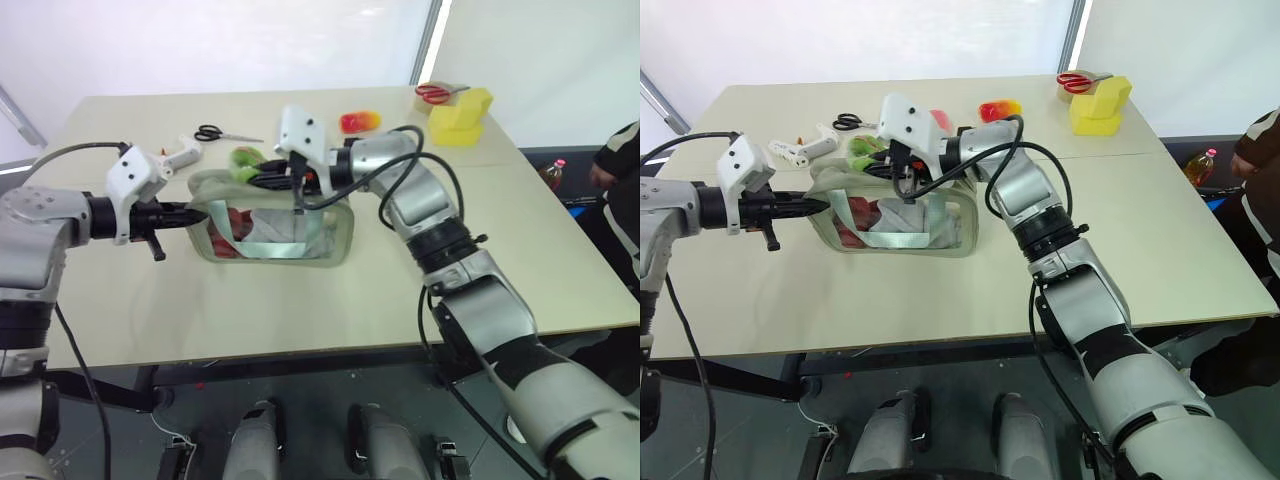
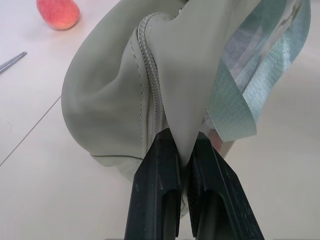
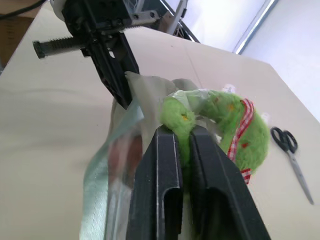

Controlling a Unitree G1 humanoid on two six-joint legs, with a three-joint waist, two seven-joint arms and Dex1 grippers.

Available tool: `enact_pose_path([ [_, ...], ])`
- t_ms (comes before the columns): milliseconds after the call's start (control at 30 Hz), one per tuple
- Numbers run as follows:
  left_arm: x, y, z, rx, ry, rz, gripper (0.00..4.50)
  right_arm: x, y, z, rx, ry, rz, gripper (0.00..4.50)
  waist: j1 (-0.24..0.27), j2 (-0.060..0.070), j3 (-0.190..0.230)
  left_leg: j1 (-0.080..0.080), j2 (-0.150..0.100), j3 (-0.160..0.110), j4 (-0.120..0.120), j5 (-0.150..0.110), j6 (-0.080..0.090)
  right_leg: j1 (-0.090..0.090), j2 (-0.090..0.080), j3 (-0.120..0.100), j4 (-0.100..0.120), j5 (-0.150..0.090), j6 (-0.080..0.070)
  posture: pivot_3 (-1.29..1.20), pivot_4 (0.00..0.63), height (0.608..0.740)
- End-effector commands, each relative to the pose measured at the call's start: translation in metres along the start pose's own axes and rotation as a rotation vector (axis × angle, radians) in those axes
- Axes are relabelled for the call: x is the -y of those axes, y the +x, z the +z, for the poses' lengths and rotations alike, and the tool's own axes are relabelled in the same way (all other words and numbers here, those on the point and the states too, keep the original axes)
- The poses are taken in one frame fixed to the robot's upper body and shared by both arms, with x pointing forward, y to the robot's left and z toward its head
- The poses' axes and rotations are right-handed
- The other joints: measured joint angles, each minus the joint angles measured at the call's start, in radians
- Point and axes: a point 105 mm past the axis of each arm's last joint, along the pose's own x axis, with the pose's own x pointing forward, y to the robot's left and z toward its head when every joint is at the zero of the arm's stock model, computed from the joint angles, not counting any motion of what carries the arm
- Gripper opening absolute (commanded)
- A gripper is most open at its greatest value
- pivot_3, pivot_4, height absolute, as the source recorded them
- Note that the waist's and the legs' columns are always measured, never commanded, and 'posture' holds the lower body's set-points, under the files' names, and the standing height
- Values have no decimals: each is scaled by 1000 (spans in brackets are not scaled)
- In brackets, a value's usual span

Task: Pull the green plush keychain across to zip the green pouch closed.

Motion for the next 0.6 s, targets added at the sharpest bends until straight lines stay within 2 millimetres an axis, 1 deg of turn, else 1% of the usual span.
enact_pose_path([
  [33,0,-2,-1,-8,8,3,0,15,-30,24,42,-55,-83,69,0,0,0,0,0,0,0,0,0,0,0,0,0,0,0,0,150,740],
  [100,1,-1,-1,-7,6,2,0,26,-51,21,11,-61,-172,69,0,0,0,0,0,0,0,0,0,0,0,0,0,0,0,0,150,740],
  [167,1,-2,-1,-4,4,1,0,30,-61,20,-7,-62,-217,69,0,0,0,0,0,0,0,0,0,0,0,0,0,0,0,0,150,740],
  [233,2,-2,0,-4,2,1,0,34,-82,15,-44,-60,-282,69,0,0,0,0,0,0,0,0,0,0,0,0,0,0,0,0,150,740],
  [300,1,-1,-1,-4,-2,2,0,35,-103,9,-97,-71,-341,69,2,0,0,0,0,0,0,0,0,0,0,0,0,0,0,0,150,740],
  [400,1,-1,-2,-7,-7,3,0,34,-123,1,-150,-60,-399,69,0,0,0,0,0,0,0,0,0,0,-1,0,-2,0,0,0,150,740],
  [467,1,0,-4,-14,-10,0,0,39,-142,-7,-205,-60,-478,69,-1,0,0,0,0,0,0,0,0,0,-1,0,-1,0,0,0,150,740],
  [533,1,1,-6,-18,-11,-1,0,44,-156,-14,-230,-39,-546,69,-1,0,0,0,0,0,-1,0,0,-1,-1,0,-1,0,0,0,150,740],
  [600,1,1,-6,-20,-12,0,0,46,-165,-27,-260,-6,-601,69,-1,0,0,0,0,0,-1,0,0,-1,-1,0,-1,0,0,0,150,740],
])
